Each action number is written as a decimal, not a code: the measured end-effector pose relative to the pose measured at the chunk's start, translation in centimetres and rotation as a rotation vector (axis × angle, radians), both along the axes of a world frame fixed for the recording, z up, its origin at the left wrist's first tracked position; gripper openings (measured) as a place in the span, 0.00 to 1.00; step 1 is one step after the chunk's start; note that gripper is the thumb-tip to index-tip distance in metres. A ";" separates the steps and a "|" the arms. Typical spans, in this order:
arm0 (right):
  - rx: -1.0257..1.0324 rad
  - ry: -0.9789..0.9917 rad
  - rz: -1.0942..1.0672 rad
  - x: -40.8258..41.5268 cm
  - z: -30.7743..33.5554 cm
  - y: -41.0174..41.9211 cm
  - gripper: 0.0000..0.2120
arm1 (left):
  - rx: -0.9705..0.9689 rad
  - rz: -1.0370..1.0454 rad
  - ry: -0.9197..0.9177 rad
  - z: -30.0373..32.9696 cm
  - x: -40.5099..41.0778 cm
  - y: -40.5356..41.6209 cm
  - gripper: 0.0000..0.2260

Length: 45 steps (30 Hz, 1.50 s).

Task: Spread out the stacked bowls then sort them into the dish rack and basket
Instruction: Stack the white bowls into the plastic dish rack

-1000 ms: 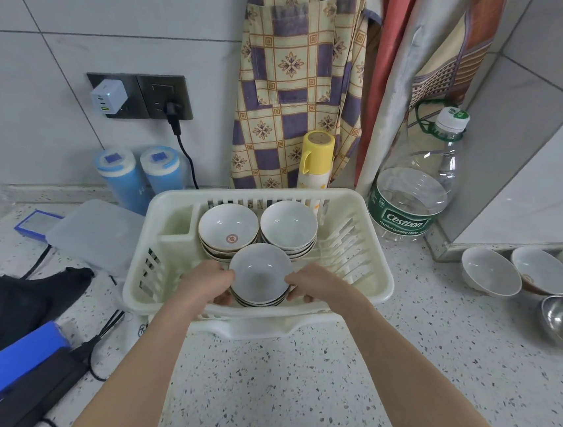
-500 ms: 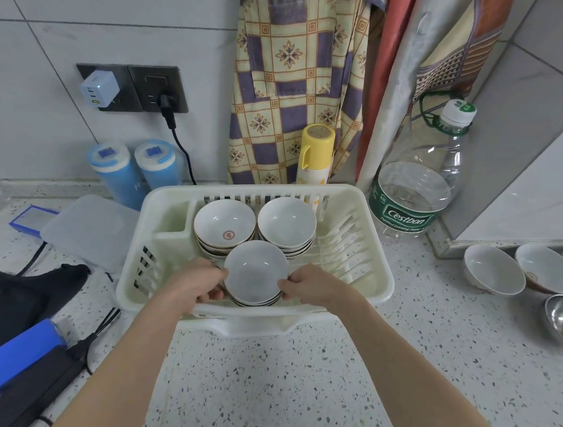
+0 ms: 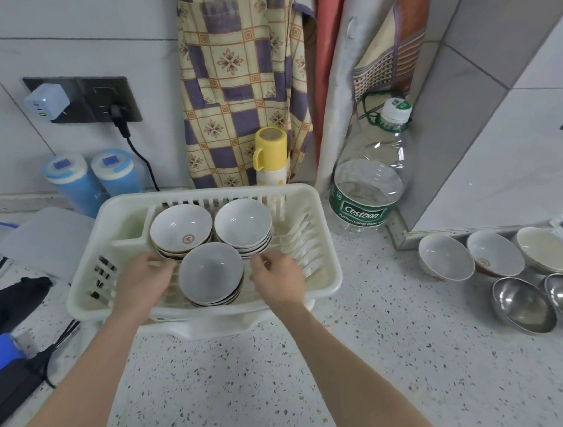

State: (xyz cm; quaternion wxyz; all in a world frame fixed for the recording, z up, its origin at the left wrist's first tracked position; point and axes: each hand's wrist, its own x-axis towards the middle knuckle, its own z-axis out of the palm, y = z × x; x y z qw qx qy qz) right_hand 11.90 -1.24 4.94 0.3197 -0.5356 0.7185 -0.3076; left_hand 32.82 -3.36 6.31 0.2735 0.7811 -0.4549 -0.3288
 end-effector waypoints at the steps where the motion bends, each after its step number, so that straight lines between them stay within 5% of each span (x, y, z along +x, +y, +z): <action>1: -0.055 -0.128 0.012 -0.6 0.1 0.4 0.14 | -0.074 0.032 -0.015 0.0 -0.1 0.4 0.06; 7: -0.097 -0.880 0.003 -5.4 2.4 2.3 0.11 | -0.392 0.257 0.359 1.2 -3.5 4.1 0.08; 12: -0.100 -0.957 -0.068 -12.8 2.7 5.8 0.13 | -0.432 0.168 0.574 1.7 -12.5 8.6 0.13; 17: -0.110 -0.933 -0.292 -22.6 1.8 8.2 0.12 | -0.325 -0.148 0.630 0.4 -24.8 10.9 0.12; 22: -0.174 -0.847 -0.495 -32.8 1.0 8.6 0.10 | -0.014 -0.266 0.657 -1.7 -35.4 10.1 0.03; 31: -0.064 -0.433 -0.703 -46.8 -1.2 7.5 0.07 | 0.345 -0.204 0.607 -6.0 -45.2 4.8 0.08; 40: 0.419 0.240 -0.537 -50.6 -3.1 3.9 0.11 | 0.488 -0.155 0.691 -8.5 -49.6 1.9 0.04; 45: 0.503 0.313 -0.395 -51.0 -3.9 2.2 0.16 | 0.455 -0.091 0.752 -8.8 -50.1 1.6 0.07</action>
